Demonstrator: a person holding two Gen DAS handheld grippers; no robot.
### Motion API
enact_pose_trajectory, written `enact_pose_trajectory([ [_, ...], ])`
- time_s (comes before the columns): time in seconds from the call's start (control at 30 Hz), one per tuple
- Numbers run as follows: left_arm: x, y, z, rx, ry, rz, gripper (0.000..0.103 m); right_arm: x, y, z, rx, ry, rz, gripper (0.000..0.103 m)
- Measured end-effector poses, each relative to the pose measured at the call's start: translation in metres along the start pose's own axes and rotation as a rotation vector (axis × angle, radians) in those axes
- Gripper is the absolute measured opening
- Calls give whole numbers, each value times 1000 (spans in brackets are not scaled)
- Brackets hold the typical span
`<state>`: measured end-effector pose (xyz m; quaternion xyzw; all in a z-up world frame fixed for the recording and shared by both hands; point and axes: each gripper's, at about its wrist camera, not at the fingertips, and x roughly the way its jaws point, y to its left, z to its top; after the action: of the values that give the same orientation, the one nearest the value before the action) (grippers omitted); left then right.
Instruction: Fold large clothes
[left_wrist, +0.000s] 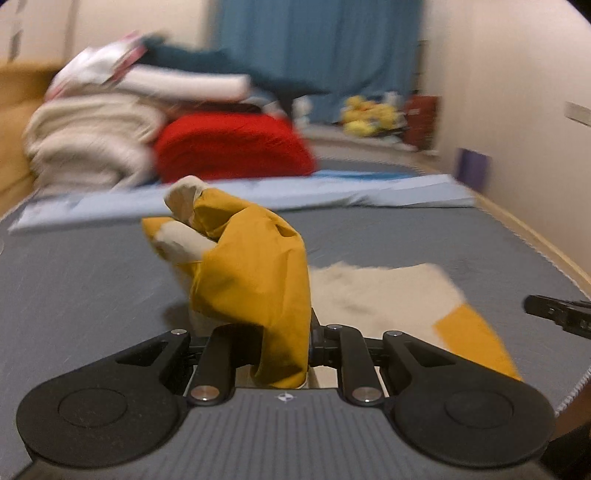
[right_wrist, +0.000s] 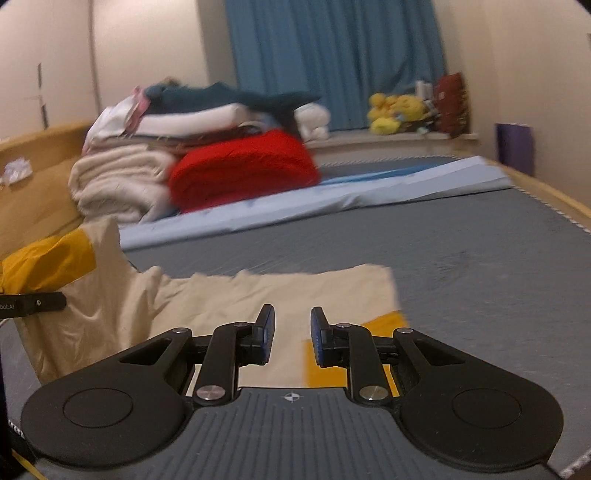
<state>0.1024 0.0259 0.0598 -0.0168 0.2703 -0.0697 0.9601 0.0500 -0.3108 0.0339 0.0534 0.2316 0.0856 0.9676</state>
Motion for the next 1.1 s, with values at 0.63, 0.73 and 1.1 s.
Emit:
enact_pose_trajectory([
  [0.63, 70, -161, -30, 157, 270, -571, 72, 9, -70, -16, 302, 105, 54, 71],
  [0.73, 65, -128, -28, 113, 265, -495, 72, 25, -57, -20, 320, 175, 86, 72],
  [1.1, 62, -57, -31, 130, 299, -141, 72, 66, -11, -48, 223, 378, -73, 73],
])
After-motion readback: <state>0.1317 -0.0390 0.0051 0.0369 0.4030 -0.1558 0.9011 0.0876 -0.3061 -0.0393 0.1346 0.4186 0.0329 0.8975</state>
